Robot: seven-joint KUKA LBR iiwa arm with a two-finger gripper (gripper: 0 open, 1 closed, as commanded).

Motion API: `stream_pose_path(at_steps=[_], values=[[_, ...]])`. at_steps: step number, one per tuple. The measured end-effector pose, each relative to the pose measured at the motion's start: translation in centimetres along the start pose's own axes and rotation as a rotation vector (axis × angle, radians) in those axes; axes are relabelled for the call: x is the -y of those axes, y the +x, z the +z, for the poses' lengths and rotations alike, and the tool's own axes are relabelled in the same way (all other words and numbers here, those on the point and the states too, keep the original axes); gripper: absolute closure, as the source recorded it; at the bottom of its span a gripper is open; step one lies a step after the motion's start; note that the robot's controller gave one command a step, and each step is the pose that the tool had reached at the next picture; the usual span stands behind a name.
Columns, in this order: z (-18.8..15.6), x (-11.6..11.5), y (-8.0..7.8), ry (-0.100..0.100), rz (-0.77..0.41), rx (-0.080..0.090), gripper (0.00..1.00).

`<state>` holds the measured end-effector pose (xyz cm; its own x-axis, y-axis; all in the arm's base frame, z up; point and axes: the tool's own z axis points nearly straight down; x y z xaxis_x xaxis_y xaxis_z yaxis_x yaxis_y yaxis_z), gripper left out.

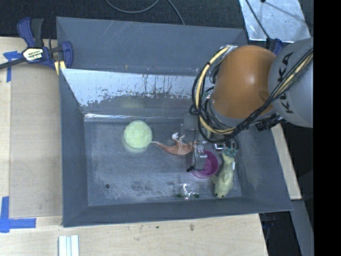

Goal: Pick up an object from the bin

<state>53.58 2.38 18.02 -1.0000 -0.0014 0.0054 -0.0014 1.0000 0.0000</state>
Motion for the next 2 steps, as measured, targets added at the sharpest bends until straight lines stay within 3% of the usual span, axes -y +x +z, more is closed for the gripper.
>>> stream_pose_path(at_steps=[1,2], values=[[-0.5,0.0,-0.2,0.0,0.001,0.009,0.0],[6.5,1.5,-4.5,0.0,-0.027,0.016,0.0]])
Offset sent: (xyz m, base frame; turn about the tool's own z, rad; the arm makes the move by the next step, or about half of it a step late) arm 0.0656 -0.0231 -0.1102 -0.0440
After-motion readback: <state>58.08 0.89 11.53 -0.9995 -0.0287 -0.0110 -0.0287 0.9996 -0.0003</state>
